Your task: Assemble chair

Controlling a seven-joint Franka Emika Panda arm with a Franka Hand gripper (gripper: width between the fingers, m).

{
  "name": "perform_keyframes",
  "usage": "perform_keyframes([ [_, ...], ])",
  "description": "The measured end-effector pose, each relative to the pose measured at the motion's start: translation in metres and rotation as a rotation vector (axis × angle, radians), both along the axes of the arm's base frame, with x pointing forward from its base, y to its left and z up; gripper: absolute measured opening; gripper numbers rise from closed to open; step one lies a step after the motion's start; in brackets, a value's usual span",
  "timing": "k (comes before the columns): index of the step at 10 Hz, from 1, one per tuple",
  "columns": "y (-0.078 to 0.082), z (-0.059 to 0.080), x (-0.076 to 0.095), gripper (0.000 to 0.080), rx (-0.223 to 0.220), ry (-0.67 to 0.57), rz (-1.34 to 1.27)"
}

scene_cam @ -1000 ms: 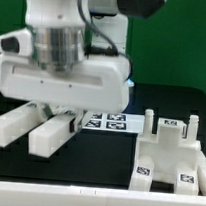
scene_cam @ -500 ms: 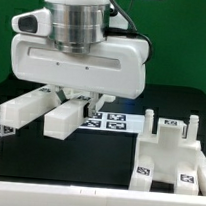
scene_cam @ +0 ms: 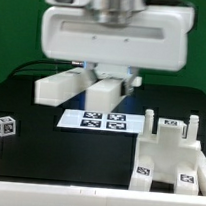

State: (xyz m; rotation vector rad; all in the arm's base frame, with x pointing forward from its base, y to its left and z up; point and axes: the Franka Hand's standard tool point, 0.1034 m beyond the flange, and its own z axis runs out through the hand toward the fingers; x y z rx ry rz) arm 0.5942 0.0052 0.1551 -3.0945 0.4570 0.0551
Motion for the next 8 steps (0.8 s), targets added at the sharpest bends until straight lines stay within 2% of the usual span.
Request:
perform_keyframes([
  [1, 0.016, 0.006, 0.006, 0.0284, -0.002, -0.010, 0.025],
  [5, 0.015, 0.002, 0.004, 0.0284, -0.003, -0.004, 0.031],
  [6, 0.027, 0.001, 0.003, 0.0284, -0.029, 0.001, 0.057],
  [8, 0.083, 0.003, 0.003, 0.0284, -0.030, -0.007, 0.048],
])
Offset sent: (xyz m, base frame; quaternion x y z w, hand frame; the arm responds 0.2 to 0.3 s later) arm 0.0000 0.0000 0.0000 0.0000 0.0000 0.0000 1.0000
